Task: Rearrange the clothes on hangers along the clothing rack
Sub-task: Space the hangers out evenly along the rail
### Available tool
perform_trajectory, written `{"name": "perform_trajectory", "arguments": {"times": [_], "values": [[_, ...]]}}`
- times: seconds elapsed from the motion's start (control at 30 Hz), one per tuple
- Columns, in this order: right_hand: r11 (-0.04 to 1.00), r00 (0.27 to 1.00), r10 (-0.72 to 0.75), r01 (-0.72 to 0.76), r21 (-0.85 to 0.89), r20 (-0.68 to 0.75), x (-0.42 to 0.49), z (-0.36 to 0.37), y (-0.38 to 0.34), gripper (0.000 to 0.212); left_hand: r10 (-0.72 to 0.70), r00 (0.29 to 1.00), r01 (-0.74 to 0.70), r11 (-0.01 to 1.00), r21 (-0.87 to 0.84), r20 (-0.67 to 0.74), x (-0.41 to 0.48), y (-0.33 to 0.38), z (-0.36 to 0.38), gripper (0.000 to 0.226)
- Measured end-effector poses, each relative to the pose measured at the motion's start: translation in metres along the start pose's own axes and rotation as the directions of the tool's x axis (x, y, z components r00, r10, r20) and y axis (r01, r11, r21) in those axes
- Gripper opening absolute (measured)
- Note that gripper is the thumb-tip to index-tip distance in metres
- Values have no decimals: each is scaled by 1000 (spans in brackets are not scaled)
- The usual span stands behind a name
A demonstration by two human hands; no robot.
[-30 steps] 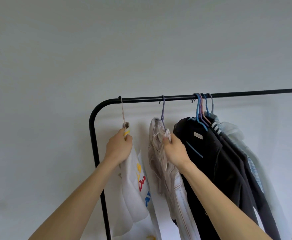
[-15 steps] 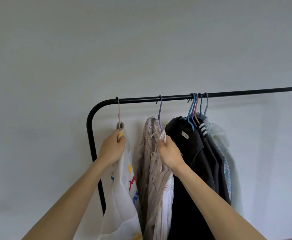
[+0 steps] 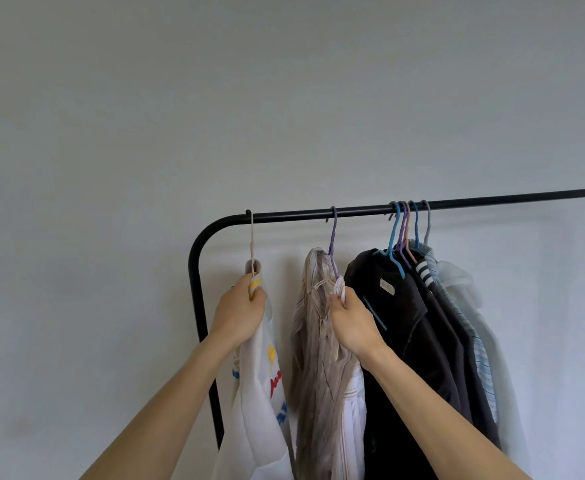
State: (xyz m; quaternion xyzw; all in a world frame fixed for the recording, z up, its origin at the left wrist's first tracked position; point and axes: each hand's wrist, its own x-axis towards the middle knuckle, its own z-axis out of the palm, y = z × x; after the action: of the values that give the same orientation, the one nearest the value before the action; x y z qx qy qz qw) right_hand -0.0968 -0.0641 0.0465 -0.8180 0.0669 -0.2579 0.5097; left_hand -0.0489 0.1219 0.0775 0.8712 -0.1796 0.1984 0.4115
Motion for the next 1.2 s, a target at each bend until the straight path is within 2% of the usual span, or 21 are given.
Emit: {"name": "perform_trajectory", "arguments": {"times": [0.13, 0.33, 0.43, 0.5, 0.57, 0.63, 0.67, 0.73, 0.8, 0.87, 0.93, 1.0, 1.07, 1.1, 1.13, 1.2], "values": [[1000, 1000, 13, -12, -19, 15, -1, -7, 0, 27, -11, 1000, 11, 1000, -1, -2, 0, 3, 6, 22], [998, 999, 27, -25, -56, 27, -3, -18, 1, 26, -22, 1000, 22, 1000, 7, -8, 1, 9, 13, 24], [995, 999, 40, -36, -93, 34, -5, -24, 0, 31, -60, 998, 61, 998, -21, 22, 3, 10, 17, 39], [990, 998, 44, -39, -137, 34, -10, -32, -1, 42, -83, 997, 82, 996, -32, -10, 3, 15, 17, 57], [960, 1000, 10, -18, -280, -28, -15, -47, -1, 59, -6, 987, 18, 997, 73, -160, 2, 29, 16, 70], [910, 980, -93, 12, -415, -176, -21, -68, 2, 64, 221, 933, -163, 963, 214, -285, -1, 51, 13, 65], [892, 953, -163, 33, -451, -254, -24, -79, 3, 60, 318, 903, -252, 937, 244, -288, -1, 63, 15, 60], [856, 890, -279, 60, -513, -362, -27, -99, 4, 50, 400, 894, -344, 902, 261, -203, 1, 84, 26, 57], [767, 883, -293, -12, -642, -366, -29, -111, 10, 46, 349, 935, -325, 917, 233, -70, 4, 98, 48, 63], [633, 929, -215, -101, -767, -300, -32, -119, 14, 41, 183, 977, -196, 972, 132, 110, 7, 100, 69, 77], [562, 969, -121, -112, -820, -215, -40, -122, 12, 30, 45, 975, -37, 998, -41, 216, 9, 94, 88, 76], [593, 988, -59, -77, -801, -139, -45, -113, 12, 25, -13, 973, 48, 988, -148, 231, 9, 86, 95, 58], [716, 996, 52, -88, -692, -73, -31, -106, 9, 26, -52, 960, 102, 980, -169, 274, 15, 77, 90, 53], [829, 991, 115, -133, -542, -67, -25, -110, 6, 26, -48, 962, 96, 981, -168, 267, 15, 82, 89, 54], [914, 985, 115, -54, -401, 128, 8, -145, 22, 24, -154, 980, 174, 969, -174, 122, 13, 106, 119, 54], [988, 961, 149, -133, -81, 233, 25, -143, 28, 22, -189, 980, 199, 958, -206, 69, 18, 112, 114, 45]]}}
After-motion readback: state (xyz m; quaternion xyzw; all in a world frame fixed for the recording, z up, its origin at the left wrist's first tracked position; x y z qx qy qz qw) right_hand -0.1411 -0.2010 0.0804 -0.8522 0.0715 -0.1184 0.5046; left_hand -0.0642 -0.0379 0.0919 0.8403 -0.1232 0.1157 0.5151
